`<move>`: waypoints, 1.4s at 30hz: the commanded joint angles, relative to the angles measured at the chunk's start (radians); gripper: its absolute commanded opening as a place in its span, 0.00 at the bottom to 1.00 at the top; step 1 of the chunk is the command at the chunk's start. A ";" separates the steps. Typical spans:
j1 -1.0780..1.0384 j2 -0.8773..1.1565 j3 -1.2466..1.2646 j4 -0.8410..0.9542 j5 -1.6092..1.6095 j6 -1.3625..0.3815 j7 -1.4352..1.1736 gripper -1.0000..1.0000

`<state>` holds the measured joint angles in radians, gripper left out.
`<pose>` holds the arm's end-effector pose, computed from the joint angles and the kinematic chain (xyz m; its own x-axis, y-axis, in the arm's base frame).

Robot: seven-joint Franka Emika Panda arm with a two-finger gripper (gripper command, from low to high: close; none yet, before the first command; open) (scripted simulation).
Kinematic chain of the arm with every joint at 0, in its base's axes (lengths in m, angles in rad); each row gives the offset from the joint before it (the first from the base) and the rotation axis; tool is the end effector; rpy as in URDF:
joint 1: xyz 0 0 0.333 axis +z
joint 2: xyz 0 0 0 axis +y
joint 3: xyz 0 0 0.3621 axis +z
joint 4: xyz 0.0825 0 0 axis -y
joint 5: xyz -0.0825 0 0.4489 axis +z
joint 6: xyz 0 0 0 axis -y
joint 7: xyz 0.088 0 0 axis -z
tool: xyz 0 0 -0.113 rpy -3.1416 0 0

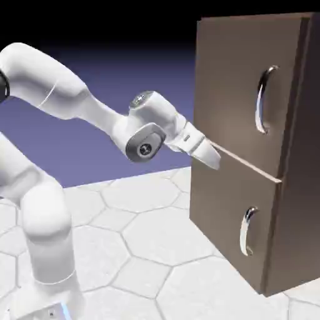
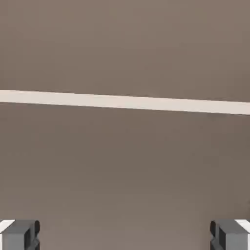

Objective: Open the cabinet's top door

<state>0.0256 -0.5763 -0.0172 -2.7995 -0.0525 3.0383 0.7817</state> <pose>0.4211 0.0075 0.4611 0.5161 -0.6658 0.5388 -0.4517 -0.7461 -0.4893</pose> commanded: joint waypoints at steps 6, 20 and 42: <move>0.068 -0.031 -0.085 0.052 -0.261 0.007 0.202 0.50; 0.226 -0.105 -0.285 0.174 -0.870 0.022 0.674 0.50; 0.474 -0.220 -0.598 0.365 -1.827 0.046 1.416 0.50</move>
<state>0.4999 -0.7962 -0.6155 -2.4344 -1.8790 3.0841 2.1978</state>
